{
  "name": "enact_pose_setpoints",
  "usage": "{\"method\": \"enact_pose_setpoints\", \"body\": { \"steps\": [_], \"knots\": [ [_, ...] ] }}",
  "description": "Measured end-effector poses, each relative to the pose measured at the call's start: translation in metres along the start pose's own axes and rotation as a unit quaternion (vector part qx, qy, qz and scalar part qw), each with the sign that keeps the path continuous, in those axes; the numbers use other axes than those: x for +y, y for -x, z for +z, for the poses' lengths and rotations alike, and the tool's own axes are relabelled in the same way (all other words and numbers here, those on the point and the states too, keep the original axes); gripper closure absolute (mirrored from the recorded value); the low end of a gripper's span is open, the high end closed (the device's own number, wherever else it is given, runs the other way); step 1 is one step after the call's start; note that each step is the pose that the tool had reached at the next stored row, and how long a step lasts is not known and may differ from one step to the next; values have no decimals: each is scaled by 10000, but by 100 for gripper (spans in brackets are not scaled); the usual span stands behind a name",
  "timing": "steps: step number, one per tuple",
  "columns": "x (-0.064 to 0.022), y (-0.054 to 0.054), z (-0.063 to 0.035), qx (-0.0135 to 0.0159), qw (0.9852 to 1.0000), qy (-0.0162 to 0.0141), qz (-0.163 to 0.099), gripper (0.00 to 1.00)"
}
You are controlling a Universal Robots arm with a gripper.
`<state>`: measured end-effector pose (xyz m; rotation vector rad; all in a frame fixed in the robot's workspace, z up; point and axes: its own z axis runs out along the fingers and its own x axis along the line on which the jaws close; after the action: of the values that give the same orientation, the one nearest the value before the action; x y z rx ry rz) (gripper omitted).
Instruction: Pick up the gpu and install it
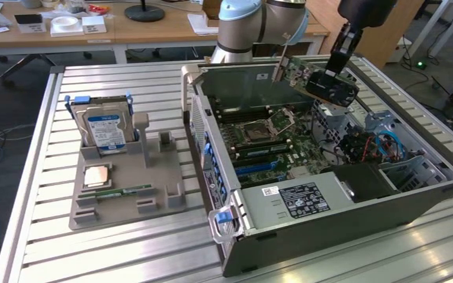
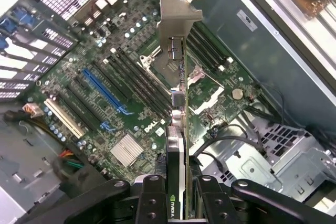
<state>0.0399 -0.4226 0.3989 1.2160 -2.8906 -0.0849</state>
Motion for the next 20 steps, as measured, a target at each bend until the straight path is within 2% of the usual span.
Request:
{"method": "enact_pose_setpoints", "body": {
  "steps": [7,13,17,20],
  "knots": [
    [0,0,1,1,10000,0,-15,73],
    [0,0,7,18,9994,6,-349,73],
    [1,0,12,34,9978,12,-665,73],
    [0,0,16,48,9956,16,-933,73]
  ]
}}
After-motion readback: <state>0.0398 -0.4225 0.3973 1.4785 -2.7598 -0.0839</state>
